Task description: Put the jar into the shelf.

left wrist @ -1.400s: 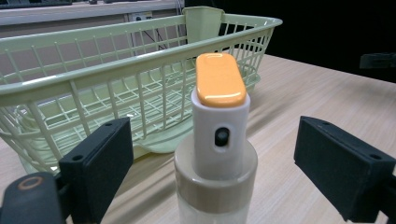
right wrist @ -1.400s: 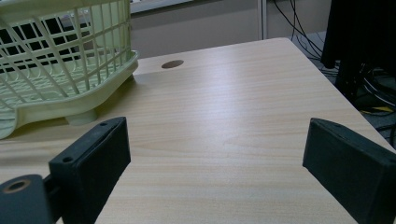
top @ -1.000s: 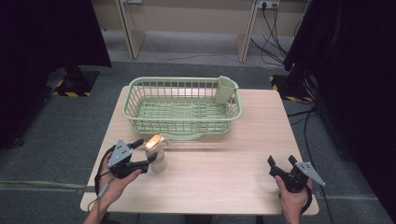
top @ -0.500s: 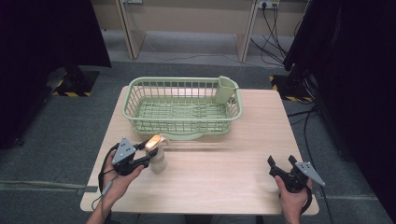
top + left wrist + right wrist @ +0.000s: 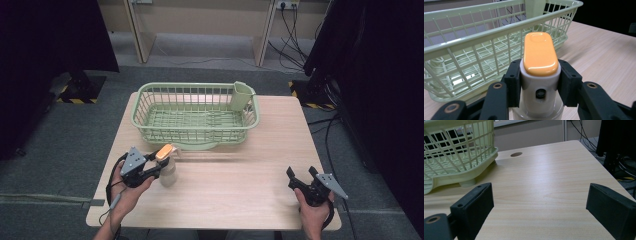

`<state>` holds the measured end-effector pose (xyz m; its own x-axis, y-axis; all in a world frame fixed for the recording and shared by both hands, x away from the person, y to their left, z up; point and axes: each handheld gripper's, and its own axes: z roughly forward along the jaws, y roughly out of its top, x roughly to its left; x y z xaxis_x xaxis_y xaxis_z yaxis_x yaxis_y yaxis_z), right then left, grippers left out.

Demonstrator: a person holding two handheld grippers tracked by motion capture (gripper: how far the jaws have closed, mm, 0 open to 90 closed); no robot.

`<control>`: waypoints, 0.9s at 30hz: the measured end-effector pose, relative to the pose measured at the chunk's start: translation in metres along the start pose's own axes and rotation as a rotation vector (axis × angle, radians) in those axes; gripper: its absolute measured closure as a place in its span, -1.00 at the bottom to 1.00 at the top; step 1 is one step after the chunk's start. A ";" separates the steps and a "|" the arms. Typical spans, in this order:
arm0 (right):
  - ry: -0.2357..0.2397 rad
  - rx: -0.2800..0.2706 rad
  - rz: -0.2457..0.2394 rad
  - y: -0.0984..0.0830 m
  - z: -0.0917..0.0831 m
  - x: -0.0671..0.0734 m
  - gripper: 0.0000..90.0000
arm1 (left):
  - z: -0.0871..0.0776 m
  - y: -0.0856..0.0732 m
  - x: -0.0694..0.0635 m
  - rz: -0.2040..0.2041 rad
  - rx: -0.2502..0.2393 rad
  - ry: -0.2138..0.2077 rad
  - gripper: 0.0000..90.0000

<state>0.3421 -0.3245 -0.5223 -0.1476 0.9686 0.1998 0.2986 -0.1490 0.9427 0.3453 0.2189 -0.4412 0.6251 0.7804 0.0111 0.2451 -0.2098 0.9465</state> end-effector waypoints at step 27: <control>-0.002 0.001 0.001 0.000 0.000 0.000 -0.83 | -0.007 0.039 -0.006 0.011 -0.076 -0.009 0.29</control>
<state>0.3422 -0.3244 -0.5223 -0.1458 0.9688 0.2003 0.2995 -0.1497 0.9423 0.3458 0.2109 -0.4023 0.6341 0.7730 0.0193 0.1814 -0.1729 0.9681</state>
